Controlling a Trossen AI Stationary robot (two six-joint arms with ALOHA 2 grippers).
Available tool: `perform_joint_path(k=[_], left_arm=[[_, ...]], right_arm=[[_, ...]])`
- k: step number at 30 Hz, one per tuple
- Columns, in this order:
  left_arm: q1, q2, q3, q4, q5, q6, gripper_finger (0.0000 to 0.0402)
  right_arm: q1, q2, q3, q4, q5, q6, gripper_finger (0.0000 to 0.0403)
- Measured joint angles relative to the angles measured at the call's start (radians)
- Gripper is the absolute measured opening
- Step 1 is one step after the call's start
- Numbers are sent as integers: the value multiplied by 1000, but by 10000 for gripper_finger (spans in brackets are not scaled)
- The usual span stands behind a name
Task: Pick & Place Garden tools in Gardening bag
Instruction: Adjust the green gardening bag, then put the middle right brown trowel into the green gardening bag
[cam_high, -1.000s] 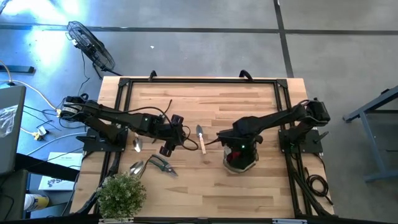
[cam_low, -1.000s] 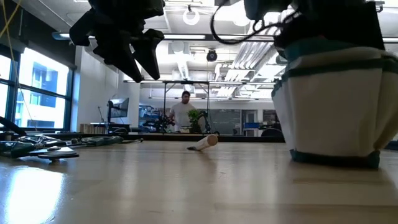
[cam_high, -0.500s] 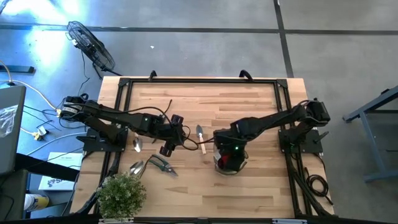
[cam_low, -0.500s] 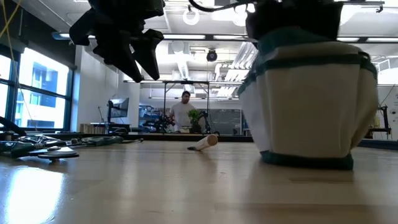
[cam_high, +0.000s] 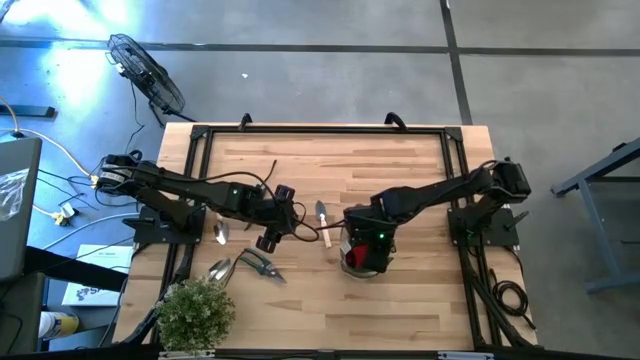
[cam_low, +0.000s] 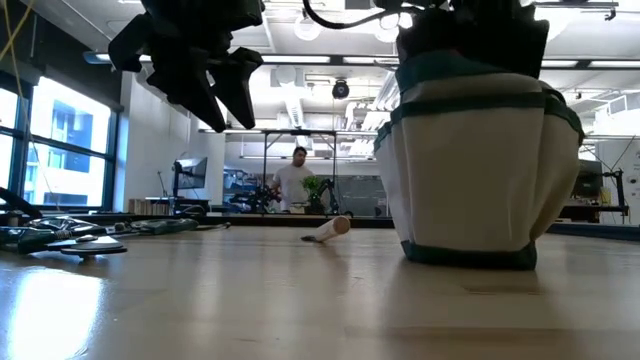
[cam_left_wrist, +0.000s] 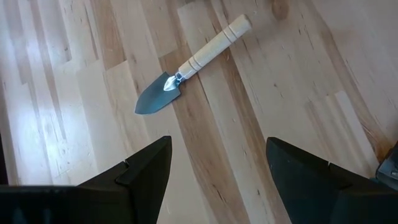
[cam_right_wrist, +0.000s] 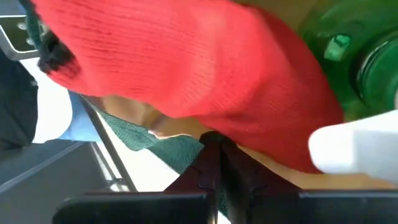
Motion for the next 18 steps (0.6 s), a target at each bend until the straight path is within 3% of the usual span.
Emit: perform_joint_path(k=[7,13,18], left_arm=[[0,0,0,0,0,3,253],[0,0,0,0,0,3,253],[0,0,0,0,0,3,253]], right_arm=[[0,-1,0,24,-65,-15,3],[-14,-17,0,75,-205,-38,3],[-26,-69,0,120,-219,-68,3]])
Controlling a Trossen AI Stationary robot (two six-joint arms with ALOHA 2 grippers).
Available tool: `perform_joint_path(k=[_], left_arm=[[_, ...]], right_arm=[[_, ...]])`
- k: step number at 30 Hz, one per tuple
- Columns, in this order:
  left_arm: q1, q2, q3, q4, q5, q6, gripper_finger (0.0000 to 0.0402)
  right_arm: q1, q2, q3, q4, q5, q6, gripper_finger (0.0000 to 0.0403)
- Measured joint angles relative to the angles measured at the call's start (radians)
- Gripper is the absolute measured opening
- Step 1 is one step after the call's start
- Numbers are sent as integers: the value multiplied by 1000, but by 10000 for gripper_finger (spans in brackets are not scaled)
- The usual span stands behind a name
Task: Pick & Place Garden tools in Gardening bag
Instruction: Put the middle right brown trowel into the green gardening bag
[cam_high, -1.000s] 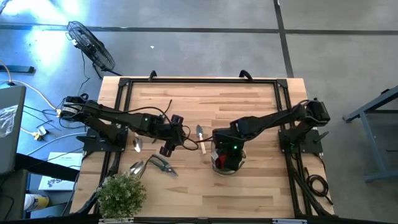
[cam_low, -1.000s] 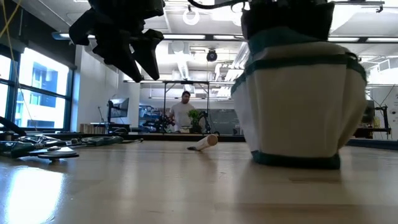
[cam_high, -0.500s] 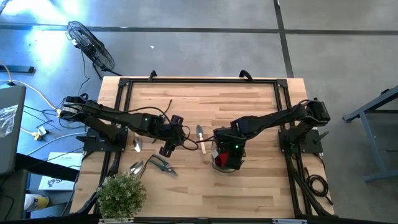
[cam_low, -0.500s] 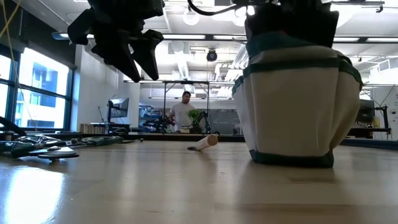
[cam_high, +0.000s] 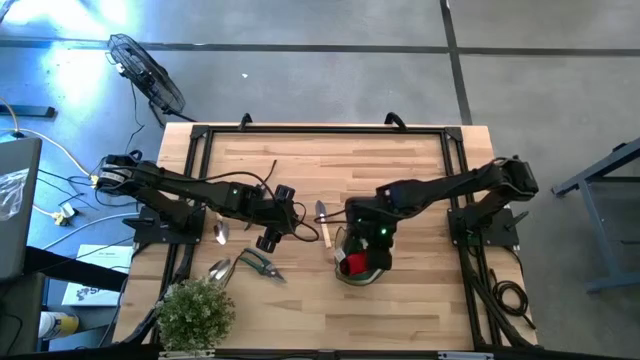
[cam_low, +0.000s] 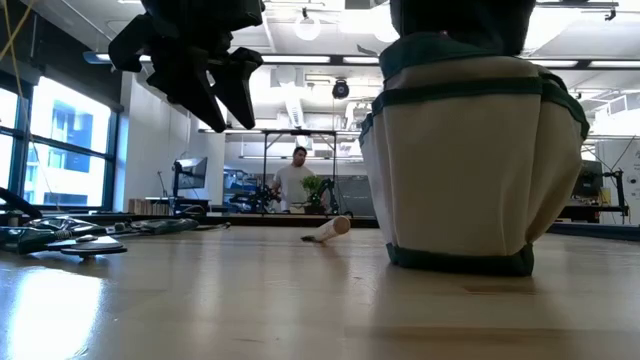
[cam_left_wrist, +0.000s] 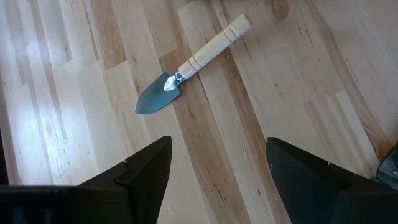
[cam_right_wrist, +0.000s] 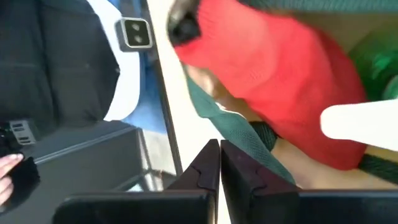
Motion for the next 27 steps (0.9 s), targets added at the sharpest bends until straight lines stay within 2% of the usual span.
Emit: perform_joint_path(k=[4,10,14,18,20,24,27], left_arm=[[0,0,0,-2,0,0,253],[0,0,0,-19,-11,0,253],[0,1,0,-20,4,25,253],[0,23,0,21,5,149,253],[0,42,3,87,5,229,253],[0,73,1,165,32,381,253],[0,90,1,191,54,481,253]], right_arm=[[-2,-68,0,35,9,-44,3],[17,-178,0,171,92,-121,3],[85,-225,0,299,105,-184,3],[191,-245,0,426,131,-308,3],[241,-245,0,447,204,-354,3],[325,-233,0,438,436,-388,3],[363,-214,0,439,562,-405,3]])
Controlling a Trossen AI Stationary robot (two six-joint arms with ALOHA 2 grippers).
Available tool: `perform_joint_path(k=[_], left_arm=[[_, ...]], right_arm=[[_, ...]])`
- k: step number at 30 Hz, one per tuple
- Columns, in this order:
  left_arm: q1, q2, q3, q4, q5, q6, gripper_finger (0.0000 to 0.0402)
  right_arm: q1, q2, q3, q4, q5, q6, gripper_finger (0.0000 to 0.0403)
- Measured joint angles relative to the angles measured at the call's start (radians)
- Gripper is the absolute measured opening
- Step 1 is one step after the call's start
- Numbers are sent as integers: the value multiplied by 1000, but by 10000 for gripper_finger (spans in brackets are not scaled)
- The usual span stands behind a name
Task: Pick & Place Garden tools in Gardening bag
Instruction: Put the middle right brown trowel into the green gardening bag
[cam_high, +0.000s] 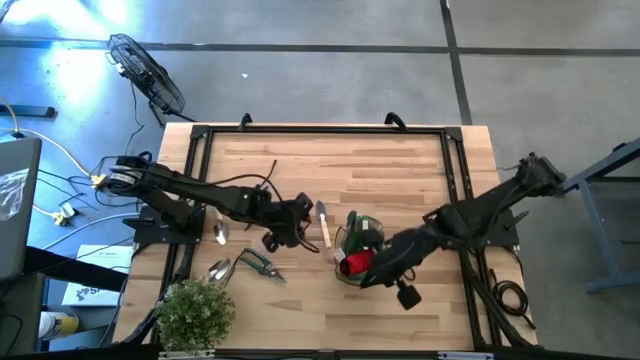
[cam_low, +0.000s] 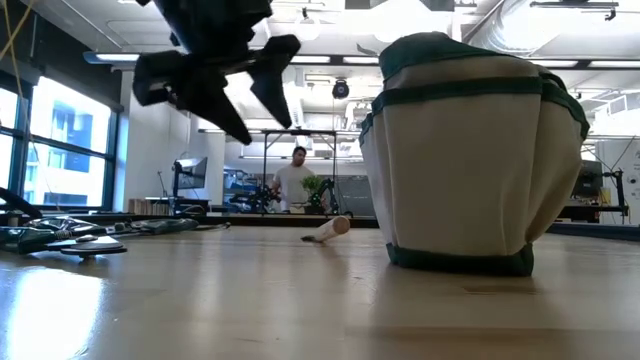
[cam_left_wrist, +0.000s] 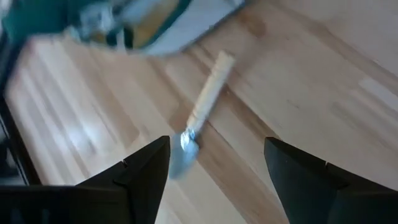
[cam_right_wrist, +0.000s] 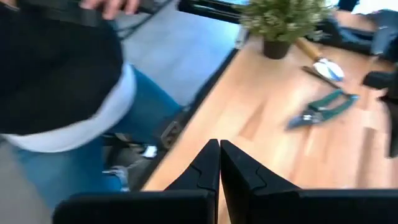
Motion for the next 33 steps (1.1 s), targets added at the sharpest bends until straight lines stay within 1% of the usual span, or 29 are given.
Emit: perform_joint_path(k=[2,7,13,15,17,19,24,26,29,33], left_arm=[[0,13,0,39,33,52,253],[14,33,0,93,118,158,253],[89,96,-1,145,327,257,253],[111,115,-1,159,374,295,253],[125,126,-1,179,395,330,253],[137,137,-1,198,385,367,253],[137,223,0,274,202,520,253],[137,257,-1,290,162,564,253],[137,296,0,320,145,598,253],[137,315,-1,341,168,607,253]], right_arm=[[15,10,0,-4,37,-11,3],[12,13,0,1,60,11,3],[7,13,0,8,58,15,3],[7,13,0,8,58,15,3],[7,13,0,10,59,11,3],[7,13,0,10,60,0,3],[0,13,0,9,62,-10,3],[-6,13,0,8,63,-9,3],[-13,13,0,0,63,-3,3],[-21,13,-5,-1,64,-1,3]])
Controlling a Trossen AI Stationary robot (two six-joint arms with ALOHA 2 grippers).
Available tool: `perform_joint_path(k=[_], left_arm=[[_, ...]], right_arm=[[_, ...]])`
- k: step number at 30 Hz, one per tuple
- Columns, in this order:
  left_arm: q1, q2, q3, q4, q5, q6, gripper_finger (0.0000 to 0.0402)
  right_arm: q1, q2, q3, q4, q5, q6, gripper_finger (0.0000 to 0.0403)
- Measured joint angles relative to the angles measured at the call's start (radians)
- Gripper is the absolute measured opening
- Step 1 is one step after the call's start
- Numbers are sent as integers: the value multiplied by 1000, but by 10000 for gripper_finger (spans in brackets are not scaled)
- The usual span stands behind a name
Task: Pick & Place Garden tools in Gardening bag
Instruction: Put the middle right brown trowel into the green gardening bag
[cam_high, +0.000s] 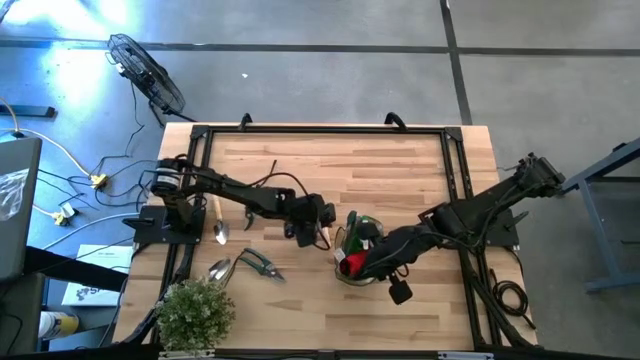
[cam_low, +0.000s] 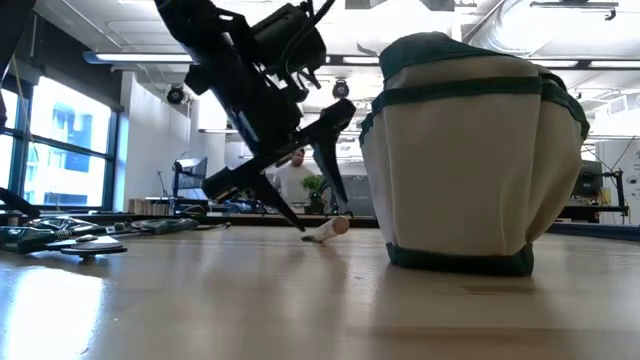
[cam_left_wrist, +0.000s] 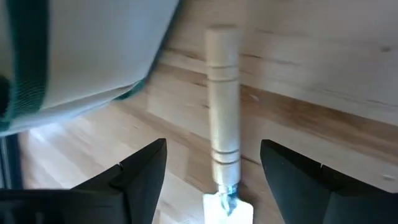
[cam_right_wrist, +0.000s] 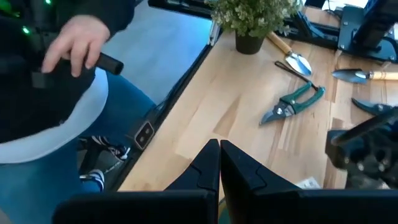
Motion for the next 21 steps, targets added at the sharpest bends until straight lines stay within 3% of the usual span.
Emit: perform_joint_path(k=[8,15,21], left_arm=[[0,0,0,48,75,40,253],[0,10,0,42,71,91,253],[0,50,1,86,102,128,253]], right_arm=[[-39,0,-66,30,1,1,3],[-73,1,-81,118,-136,0,3],[-78,1,-82,114,-134,-1,3]])
